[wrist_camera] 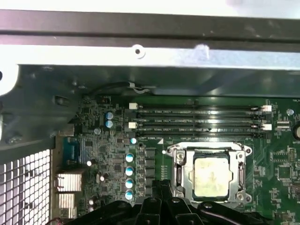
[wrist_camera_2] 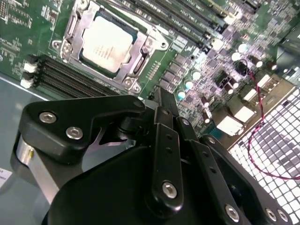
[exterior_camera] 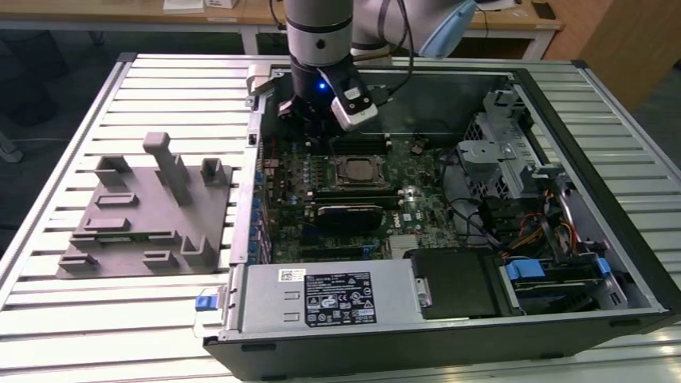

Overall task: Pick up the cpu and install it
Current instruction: 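Install the first cpu locking lever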

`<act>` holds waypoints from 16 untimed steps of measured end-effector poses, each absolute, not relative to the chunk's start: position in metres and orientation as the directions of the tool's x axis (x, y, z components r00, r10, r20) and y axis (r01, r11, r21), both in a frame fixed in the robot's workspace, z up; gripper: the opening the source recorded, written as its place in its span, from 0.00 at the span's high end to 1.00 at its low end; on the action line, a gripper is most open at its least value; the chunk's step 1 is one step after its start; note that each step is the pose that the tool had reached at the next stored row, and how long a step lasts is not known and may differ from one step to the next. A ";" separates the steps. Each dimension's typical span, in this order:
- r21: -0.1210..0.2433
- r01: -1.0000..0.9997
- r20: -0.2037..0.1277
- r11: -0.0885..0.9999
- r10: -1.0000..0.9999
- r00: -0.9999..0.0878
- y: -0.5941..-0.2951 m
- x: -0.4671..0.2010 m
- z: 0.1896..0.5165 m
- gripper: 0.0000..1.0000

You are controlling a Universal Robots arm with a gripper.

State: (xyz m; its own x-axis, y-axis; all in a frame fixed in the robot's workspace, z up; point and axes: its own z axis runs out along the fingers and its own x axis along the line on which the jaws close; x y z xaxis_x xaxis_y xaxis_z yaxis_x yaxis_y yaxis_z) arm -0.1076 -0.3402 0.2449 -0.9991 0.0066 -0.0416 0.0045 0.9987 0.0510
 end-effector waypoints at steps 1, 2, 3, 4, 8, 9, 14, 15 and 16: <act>0.058 0.004 -0.042 0.998 0.007 -0.999 -0.340 -0.108 0.245 0.89; 0.067 0.004 -0.042 0.998 0.006 -0.999 -0.340 -0.109 0.245 0.89; 0.075 0.003 -0.042 0.997 0.006 -0.999 -0.340 -0.109 0.244 0.89; 0.084 0.003 -0.041 0.996 0.006 -0.999 -0.340 -0.109 0.244 0.89; 0.116 -0.001 -0.041 0.993 0.004 -0.999 -0.340 -0.111 0.244 0.89; 0.121 -0.002 -0.041 0.993 0.003 -0.999 -0.340 -0.111 0.243 0.89; 0.158 -0.006 -0.041 0.987 0.001 -0.999 -0.340 -0.114 0.242 0.89; 0.168 -0.006 -0.041 0.986 0.001 -0.999 -0.340 -0.115 0.242 0.89; 0.177 -0.007 -0.041 0.984 0.000 -0.999 -0.340 -0.115 0.241 0.89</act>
